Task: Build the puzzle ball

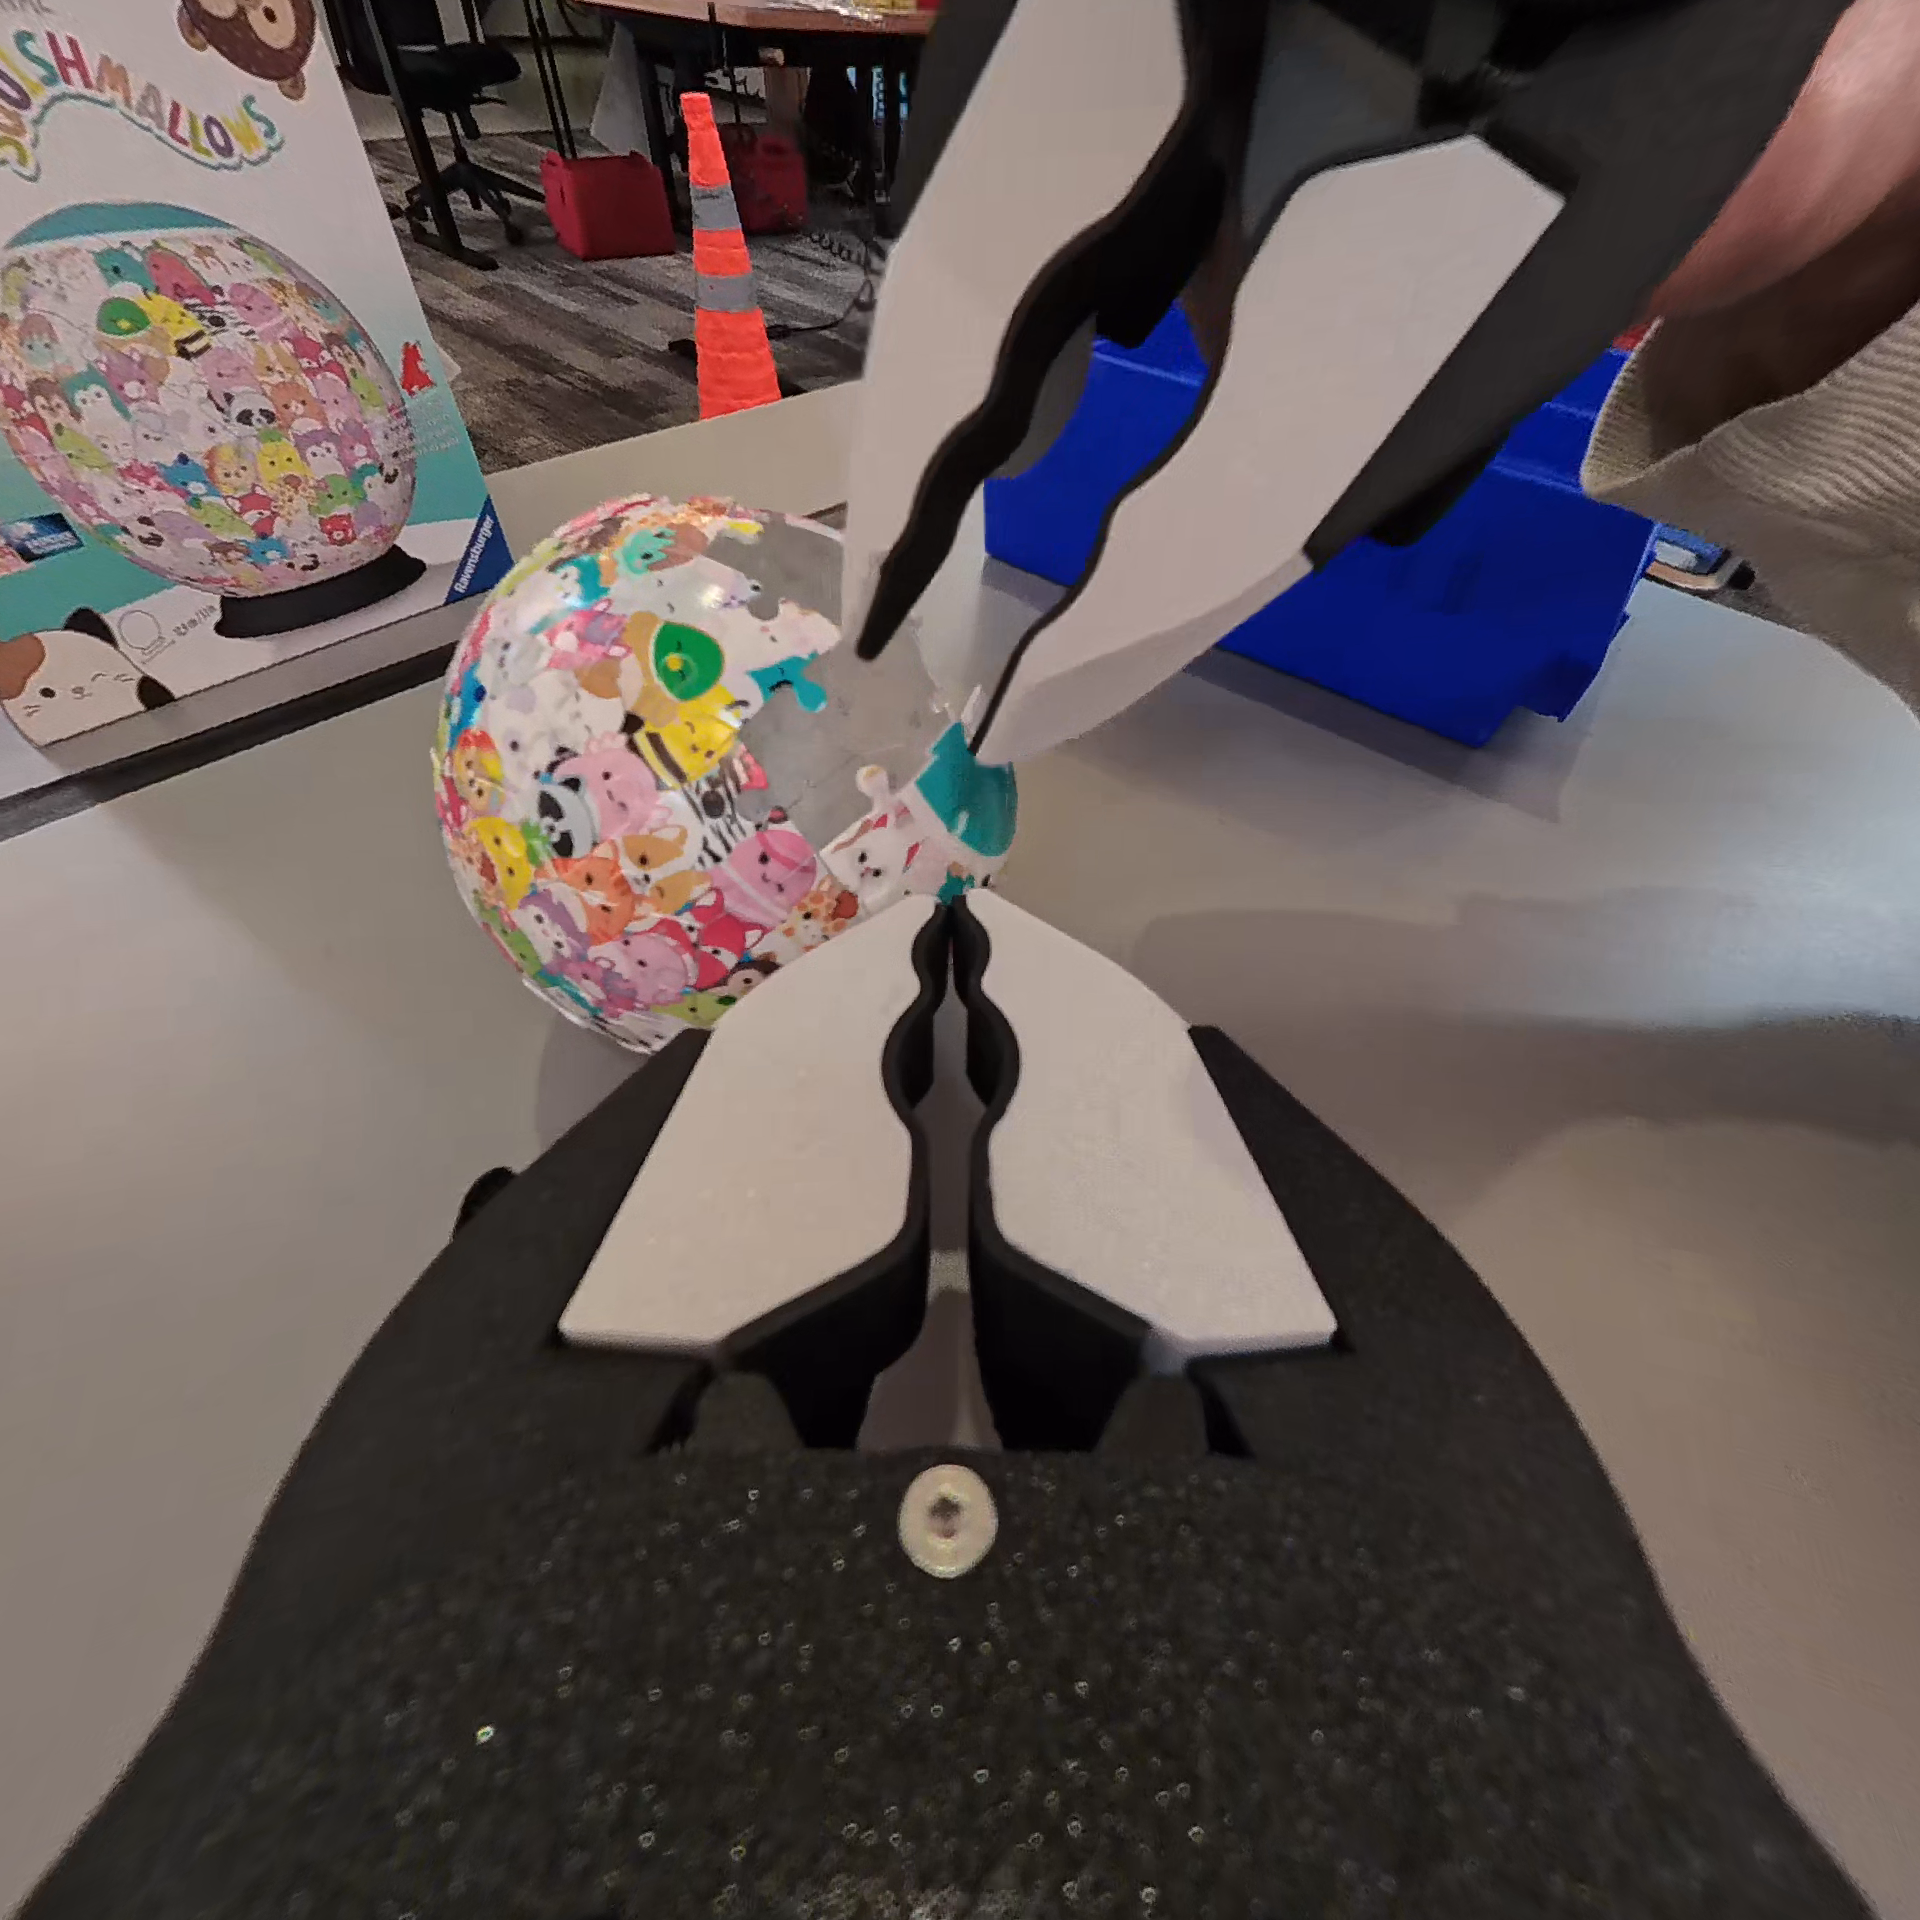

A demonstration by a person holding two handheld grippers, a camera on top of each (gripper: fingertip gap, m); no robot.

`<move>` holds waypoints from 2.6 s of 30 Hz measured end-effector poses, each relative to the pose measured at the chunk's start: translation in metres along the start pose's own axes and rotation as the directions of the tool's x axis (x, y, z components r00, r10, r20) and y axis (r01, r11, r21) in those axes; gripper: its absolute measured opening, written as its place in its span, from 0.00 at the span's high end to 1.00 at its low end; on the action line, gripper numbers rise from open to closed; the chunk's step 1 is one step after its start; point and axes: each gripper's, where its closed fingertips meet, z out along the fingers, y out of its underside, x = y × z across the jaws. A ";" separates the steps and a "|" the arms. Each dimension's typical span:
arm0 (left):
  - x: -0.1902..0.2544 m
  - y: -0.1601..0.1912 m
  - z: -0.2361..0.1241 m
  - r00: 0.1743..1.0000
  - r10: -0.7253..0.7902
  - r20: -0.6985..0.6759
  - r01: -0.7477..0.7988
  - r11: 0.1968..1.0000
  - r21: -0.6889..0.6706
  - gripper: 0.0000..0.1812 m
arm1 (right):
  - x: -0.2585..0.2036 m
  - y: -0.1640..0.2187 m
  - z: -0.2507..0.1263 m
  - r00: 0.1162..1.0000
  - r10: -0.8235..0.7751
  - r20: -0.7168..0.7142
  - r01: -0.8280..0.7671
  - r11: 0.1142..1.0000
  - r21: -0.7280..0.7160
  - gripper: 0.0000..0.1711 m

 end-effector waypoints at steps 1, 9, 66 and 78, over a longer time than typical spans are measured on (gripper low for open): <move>0.000 0.000 0.000 1.000 0.000 -0.001 0.000 1.000 0.001 1.00 | 0.001 0.001 -0.003 1.000 0.003 -0.020 -0.002 1.000 0.022 0.85; -0.008 -0.009 -0.001 1.000 0.009 0.010 -0.009 1.000 0.017 1.00 | -0.006 0.002 -0.017 0.938 0.020 -0.346 0.054 0.977 0.204 1.00; -0.024 0.096 -0.006 0.755 0.116 -0.645 -0.464 0.790 -0.401 0.51 | -0.072 0.053 0.074 0.801 0.576 0.162 -0.598 0.779 0.188 0.39; -0.023 0.079 -0.063 0.797 0.155 -0.583 -0.402 0.858 -0.321 0.57 | -0.130 0.058 0.009 0.815 0.571 0.100 -0.579 0.804 0.134 0.62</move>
